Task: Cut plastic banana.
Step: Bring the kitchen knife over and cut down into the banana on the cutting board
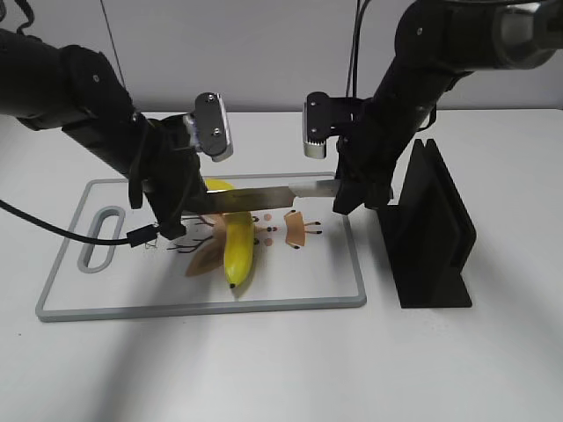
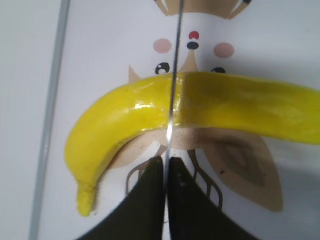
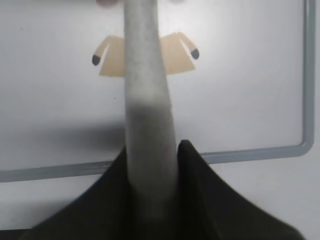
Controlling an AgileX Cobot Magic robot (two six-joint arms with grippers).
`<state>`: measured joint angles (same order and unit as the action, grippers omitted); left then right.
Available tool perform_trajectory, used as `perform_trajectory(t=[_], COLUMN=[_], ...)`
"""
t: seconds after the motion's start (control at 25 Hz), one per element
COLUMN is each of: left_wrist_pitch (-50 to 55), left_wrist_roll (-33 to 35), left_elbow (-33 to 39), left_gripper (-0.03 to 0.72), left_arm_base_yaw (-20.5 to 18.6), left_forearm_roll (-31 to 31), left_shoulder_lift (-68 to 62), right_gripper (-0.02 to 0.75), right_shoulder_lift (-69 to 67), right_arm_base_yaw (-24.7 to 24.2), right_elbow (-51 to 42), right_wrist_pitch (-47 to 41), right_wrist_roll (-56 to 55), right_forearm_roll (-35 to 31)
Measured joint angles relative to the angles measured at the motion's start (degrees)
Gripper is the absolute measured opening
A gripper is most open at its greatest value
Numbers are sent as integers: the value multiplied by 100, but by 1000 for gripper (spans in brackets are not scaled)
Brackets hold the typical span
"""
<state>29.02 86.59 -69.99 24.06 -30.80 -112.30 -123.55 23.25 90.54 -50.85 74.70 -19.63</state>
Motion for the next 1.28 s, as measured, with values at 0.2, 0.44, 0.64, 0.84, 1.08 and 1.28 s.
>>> perform_trajectory(t=[0.2,0.44,0.64,0.84,1.08,1.28], left_wrist_pitch=[178,646,794,871,681,539], left_wrist_roll=[-43,-43,-43,-75,-494,-1246], left_elbow=[75,75,79,79,59,-102], left_gripper=[-20,-20,-20,165,604,619], left_arm_base_yaw=[0,7,7,-25,-84,-398], left_forearm_roll=[134,18,-68,-241,-409,-421], left_shoulder_lift=[915,1774,1813,1813,1900,2186], right_gripper=[188,188,186,176,168,168], right_shoulder_lift=[796,1593,1624,1624,1624,1659], right_arm_base_yaw=[48,48,48,48,33,29], right_elbow=[85,121,121,121,121,121], right_wrist_pitch=[-303,-857,-968,-1116,-1071,-1217], right_wrist_roll=[-148,-205,-205,-284,-584,-823], right_forearm_roll=[10,-96,-139,-193,-199,-188])
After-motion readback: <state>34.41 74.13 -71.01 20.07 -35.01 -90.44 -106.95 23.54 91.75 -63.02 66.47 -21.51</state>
